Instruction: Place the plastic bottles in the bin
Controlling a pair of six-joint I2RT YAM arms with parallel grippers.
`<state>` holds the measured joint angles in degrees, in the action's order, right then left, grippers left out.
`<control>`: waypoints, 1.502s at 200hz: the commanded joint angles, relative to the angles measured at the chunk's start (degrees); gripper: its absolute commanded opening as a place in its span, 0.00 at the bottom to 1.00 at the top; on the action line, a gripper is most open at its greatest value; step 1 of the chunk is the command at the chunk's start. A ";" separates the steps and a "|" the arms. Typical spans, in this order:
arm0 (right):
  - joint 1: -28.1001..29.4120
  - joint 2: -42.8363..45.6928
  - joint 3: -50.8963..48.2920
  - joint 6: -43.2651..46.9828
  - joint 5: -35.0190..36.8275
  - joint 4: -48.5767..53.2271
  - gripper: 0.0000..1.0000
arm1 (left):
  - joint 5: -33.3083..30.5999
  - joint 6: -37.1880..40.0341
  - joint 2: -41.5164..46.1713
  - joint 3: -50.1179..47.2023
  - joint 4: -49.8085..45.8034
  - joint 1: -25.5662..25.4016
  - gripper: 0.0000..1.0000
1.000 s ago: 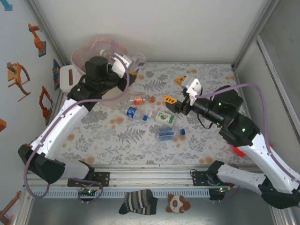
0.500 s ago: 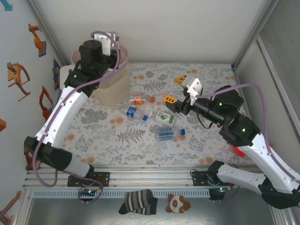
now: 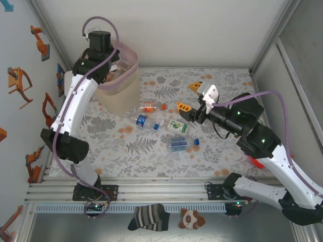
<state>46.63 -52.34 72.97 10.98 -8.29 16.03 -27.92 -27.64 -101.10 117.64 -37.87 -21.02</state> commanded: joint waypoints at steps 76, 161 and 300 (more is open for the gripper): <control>0.02 1.88 -1.20 -0.94 -0.41 -1.44 0.68 | 23.60 -22.08 -8.04 2.70 -5.55 10.76 0.00; 0.04 2.94 -1.65 -1.15 0.13 -1.00 0.68 | 31.58 -29.88 -11.84 -1.75 -2.99 14.17 0.16; 0.04 2.93 -1.60 -2.03 -0.21 -1.35 0.68 | 37.47 -32.50 -9.59 -10.51 2.81 19.35 0.42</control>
<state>46.63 -50.17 71.72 10.26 -8.27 16.05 10.35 -58.70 -110.63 109.40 -30.41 -2.74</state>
